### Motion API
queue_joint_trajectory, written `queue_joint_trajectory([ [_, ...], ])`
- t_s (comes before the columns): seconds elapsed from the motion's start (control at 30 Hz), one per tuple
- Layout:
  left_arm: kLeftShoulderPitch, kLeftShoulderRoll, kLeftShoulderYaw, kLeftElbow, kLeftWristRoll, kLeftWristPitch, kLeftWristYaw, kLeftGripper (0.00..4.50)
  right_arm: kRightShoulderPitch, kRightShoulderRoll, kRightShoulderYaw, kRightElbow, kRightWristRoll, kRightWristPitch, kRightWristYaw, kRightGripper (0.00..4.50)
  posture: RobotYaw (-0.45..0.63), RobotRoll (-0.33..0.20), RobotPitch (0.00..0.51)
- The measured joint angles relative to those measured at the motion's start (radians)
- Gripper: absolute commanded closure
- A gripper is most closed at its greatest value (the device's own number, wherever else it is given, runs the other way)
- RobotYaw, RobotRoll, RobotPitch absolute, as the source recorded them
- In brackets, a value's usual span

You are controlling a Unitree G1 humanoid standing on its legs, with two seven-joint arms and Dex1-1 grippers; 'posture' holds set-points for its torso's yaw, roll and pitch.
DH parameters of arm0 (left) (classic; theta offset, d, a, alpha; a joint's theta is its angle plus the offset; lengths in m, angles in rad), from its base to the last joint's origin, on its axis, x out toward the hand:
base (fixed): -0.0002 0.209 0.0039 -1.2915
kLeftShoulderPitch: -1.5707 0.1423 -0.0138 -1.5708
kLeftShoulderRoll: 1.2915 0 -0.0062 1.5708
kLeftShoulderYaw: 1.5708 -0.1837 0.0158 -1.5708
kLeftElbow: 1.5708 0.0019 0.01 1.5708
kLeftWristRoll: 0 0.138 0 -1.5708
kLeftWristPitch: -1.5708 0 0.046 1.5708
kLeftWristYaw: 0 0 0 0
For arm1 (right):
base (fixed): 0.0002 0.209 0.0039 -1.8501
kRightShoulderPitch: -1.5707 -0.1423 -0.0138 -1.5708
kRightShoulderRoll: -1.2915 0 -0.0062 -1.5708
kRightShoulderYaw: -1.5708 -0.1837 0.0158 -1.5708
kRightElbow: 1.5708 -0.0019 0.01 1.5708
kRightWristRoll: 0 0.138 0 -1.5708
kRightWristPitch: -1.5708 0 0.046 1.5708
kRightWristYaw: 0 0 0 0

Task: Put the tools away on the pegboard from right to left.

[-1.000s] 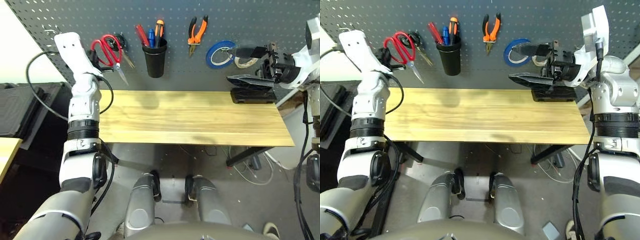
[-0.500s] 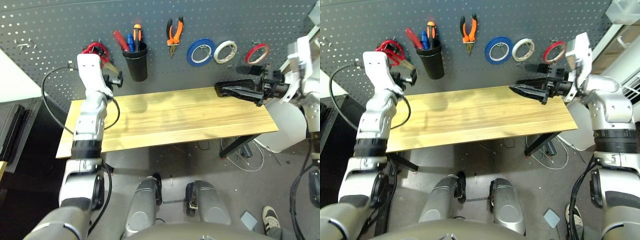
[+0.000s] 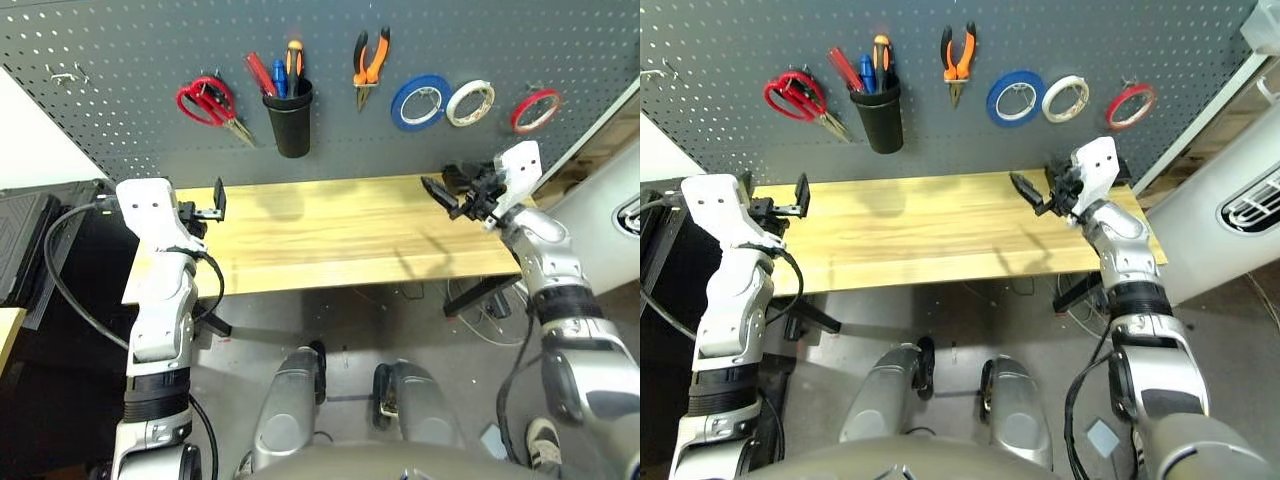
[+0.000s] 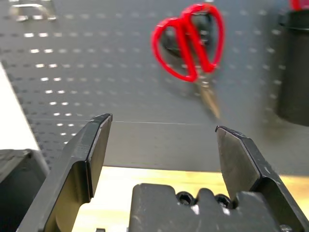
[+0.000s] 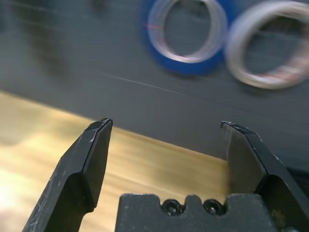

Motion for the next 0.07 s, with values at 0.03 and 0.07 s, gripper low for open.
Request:
queue_joint_trajectory([
  [0.03, 0.002, -0.002, 0.000, 0.019, 0.003, -0.024, 0.008, 0.03, -0.012, 0.001, -0.003, 0.039, -0.007, -0.023, -0.026, 0.00, 0.00, 0.000, 0.154],
  [0.07, 0.002, -0.005, 0.000, 0.043, 0.006, -0.054, 0.013, 0.03, -0.023, 0.004, -0.005, 0.072, -0.014, -0.047, -0.046, 0.00, 0.00, 0.000, 0.154],
])
